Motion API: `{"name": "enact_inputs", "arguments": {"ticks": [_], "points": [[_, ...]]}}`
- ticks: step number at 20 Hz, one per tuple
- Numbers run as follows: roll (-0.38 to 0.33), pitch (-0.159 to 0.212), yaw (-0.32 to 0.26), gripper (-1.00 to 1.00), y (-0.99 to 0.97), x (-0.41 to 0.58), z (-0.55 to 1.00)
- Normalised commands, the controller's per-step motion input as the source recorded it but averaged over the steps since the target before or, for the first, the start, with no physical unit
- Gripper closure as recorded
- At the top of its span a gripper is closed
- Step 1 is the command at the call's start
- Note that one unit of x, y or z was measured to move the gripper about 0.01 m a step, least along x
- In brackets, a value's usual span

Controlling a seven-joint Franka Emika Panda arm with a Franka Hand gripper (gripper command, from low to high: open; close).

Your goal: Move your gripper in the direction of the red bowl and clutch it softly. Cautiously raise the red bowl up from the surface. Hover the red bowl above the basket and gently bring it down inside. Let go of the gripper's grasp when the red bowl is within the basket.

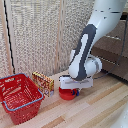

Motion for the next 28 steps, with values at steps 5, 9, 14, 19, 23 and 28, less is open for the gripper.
{"name": "enact_inputs", "arguments": {"ticks": [5,9,14,19,23,28], "points": [[0.016,-0.065,-0.064,1.00,0.07,-0.047,0.37],[0.030,-0.012,-0.096,1.00,0.01,0.158,0.72],[0.053,0.000,-0.030,1.00,0.00,0.360,0.80],[0.013,0.037,0.011,1.00,0.00,0.505,0.76],[0.002,0.089,0.061,1.00,0.00,0.539,0.78],[0.011,0.143,0.051,1.00,0.12,0.519,0.82]]}}
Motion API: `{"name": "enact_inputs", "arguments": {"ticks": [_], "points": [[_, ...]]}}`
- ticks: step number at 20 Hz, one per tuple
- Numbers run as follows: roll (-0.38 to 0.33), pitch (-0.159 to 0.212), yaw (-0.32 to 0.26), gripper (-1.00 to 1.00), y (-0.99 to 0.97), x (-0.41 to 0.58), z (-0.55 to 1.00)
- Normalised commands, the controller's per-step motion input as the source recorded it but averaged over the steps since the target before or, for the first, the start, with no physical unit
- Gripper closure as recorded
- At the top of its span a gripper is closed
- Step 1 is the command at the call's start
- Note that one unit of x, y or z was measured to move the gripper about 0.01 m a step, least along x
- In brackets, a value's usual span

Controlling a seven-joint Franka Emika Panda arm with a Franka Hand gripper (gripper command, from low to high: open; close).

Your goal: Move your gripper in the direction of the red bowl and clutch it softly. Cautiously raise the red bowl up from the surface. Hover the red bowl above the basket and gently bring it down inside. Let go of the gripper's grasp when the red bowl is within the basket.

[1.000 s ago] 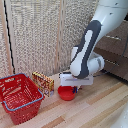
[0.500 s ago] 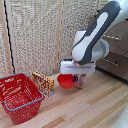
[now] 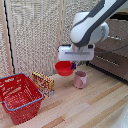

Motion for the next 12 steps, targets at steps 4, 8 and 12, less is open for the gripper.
{"name": "enact_inputs", "arguments": {"ticks": [4,8,12], "points": [[0.031,0.196,0.079,1.00,0.35,0.509,0.70],[0.033,0.195,0.096,1.00,0.63,0.441,0.60],[0.005,0.148,0.077,1.00,0.80,0.341,0.40]]}}
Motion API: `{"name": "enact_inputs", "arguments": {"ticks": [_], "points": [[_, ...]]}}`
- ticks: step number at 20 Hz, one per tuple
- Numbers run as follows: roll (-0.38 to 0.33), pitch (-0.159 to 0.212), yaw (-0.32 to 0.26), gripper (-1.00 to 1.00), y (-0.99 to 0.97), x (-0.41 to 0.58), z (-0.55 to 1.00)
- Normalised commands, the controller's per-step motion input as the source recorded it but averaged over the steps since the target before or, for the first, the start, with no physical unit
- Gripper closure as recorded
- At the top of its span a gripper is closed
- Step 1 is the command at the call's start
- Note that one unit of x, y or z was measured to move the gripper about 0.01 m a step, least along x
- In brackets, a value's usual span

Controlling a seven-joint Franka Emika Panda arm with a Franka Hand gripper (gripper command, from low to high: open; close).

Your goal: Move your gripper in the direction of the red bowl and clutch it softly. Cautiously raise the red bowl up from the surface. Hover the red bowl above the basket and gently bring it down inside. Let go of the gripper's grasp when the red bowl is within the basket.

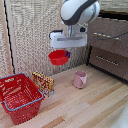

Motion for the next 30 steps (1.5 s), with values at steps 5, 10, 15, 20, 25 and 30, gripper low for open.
{"name": "enact_inputs", "arguments": {"ticks": [5,10,15,20,25,30], "points": [[0.000,0.022,0.039,1.00,0.86,0.265,0.14],[-0.006,-0.015,0.003,1.00,0.92,0.307,0.00],[-0.003,-0.020,0.000,1.00,0.93,0.284,0.00],[-0.013,-0.003,0.006,1.00,0.90,0.252,0.00],[-0.118,0.042,0.045,1.00,0.56,0.205,-0.26],[-0.008,0.066,0.050,1.00,0.05,0.190,-0.42]]}}
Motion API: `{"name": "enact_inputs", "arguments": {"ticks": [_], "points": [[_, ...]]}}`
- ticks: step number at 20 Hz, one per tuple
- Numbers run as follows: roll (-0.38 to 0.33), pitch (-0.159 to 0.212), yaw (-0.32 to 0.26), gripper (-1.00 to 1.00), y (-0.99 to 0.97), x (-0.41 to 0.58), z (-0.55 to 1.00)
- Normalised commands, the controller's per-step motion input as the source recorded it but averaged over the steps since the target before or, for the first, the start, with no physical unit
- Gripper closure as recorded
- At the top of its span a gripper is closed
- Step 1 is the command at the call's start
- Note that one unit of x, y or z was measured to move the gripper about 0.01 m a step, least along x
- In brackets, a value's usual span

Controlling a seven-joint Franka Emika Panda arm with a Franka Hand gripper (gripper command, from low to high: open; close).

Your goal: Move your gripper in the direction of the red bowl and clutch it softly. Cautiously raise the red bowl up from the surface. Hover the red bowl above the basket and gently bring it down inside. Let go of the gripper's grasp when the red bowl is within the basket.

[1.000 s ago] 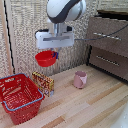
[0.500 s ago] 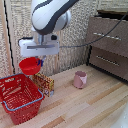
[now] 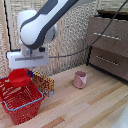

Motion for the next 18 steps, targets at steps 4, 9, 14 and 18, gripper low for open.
{"name": "enact_inputs", "arguments": {"ticks": [4,9,14,18], "points": [[0.004,-0.048,0.018,-1.00,0.07,0.026,-0.13],[0.109,-0.065,-0.013,-1.00,0.25,0.007,0.03],[0.152,-0.080,-0.100,-1.00,0.09,0.090,0.42],[0.063,0.009,-0.012,-1.00,-0.16,0.024,0.68]]}}
